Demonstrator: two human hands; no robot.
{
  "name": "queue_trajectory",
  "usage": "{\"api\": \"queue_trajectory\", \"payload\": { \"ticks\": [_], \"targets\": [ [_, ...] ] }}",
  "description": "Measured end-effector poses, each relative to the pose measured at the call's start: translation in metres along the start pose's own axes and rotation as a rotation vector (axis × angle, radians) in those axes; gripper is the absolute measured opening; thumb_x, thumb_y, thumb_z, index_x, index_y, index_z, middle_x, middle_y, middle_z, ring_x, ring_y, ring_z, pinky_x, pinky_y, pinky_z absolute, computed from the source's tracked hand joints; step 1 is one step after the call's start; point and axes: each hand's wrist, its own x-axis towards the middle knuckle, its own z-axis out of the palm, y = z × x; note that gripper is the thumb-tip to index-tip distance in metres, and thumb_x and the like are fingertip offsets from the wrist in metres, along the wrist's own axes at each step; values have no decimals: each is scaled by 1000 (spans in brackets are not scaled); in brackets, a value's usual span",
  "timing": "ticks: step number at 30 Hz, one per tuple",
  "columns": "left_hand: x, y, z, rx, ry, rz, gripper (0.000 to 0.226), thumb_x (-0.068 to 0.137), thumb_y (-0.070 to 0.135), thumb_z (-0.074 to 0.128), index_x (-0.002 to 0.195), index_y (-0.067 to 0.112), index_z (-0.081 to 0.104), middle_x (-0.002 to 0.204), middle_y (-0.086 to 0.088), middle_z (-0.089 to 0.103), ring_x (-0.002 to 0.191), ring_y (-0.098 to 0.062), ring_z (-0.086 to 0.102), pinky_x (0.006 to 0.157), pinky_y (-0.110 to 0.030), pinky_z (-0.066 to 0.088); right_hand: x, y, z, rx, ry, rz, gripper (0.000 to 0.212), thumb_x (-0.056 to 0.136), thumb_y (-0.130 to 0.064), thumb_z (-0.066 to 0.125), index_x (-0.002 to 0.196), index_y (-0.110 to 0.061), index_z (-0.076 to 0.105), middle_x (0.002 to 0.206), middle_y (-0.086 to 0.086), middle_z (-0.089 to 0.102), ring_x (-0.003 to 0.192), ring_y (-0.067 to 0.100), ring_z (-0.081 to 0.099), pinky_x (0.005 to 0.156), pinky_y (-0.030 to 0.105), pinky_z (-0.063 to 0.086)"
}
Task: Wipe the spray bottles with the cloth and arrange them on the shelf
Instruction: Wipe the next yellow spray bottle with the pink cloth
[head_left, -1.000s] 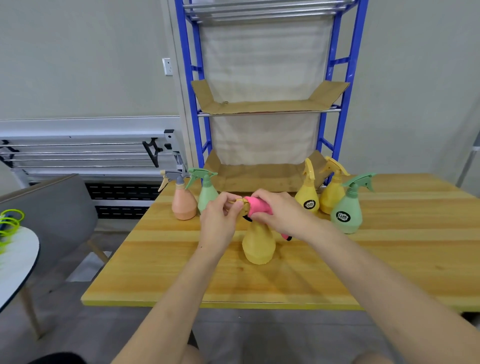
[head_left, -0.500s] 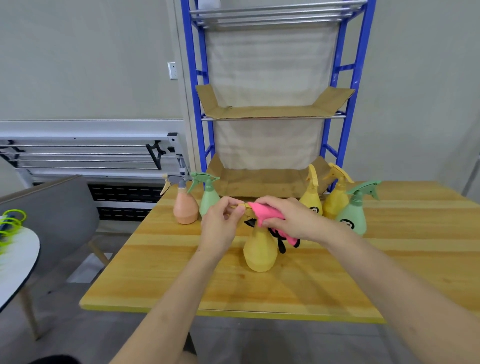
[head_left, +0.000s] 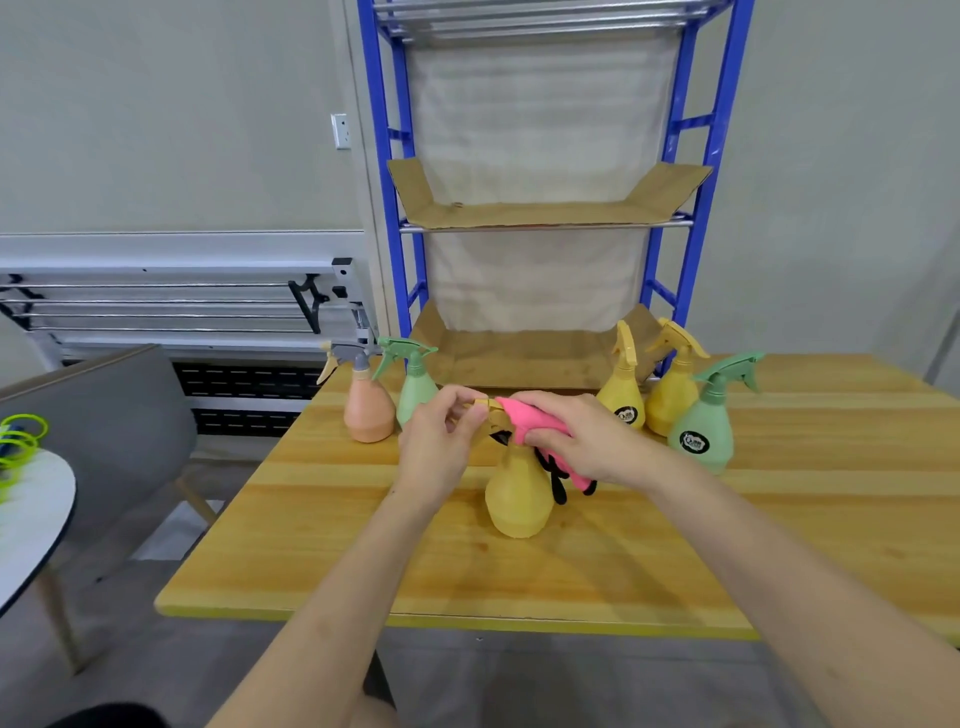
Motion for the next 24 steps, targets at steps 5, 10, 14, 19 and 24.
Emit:
{"api": "queue_trajectory", "payload": {
  "ticks": [5,10,14,19,24],
  "targets": [
    [9,0,-4,34,-67,25,9,98,31,63,102,33,71,84,13,67,80,-4,59,76,-34,47,-5,-2,0,-121,-8,26,39,107,-19,53,144,-31,50,85,-17,62,74,4,61,69,23,47],
    [10,4,-5,87,-77,34,16,91,49,52,97,44,66,95,15,70,90,-13,65,87,-47,53,-13,-3,4,-240,80,17,35,107,-28,55,142,-28,54,117,-10,67,105,16,61,91,35,50],
    [14,-3,-10,115,-49,-1,11,101,34,56,100,41,65,95,14,70,89,-15,64,92,-51,52,-32,20,5,-233,286,-45,20,102,-11,61,117,-16,74,105,-2,74,94,16,66,83,30,51],
    [16,-2,-16,98,-65,-33,13,102,34,57,101,43,66,95,15,72,81,-12,62,88,-51,54,-50,31,2,-74,338,131,11,103,-20,63,99,-23,73,82,-11,70,80,7,65,70,22,48],
    [13,13,-6,82,-80,-39,15,104,27,57,104,37,68,96,15,67,93,-14,62,90,-44,52,-46,14,1,189,396,254,10,102,-33,64,110,-36,69,88,-17,70,83,-7,63,66,11,41]
  ]
}}
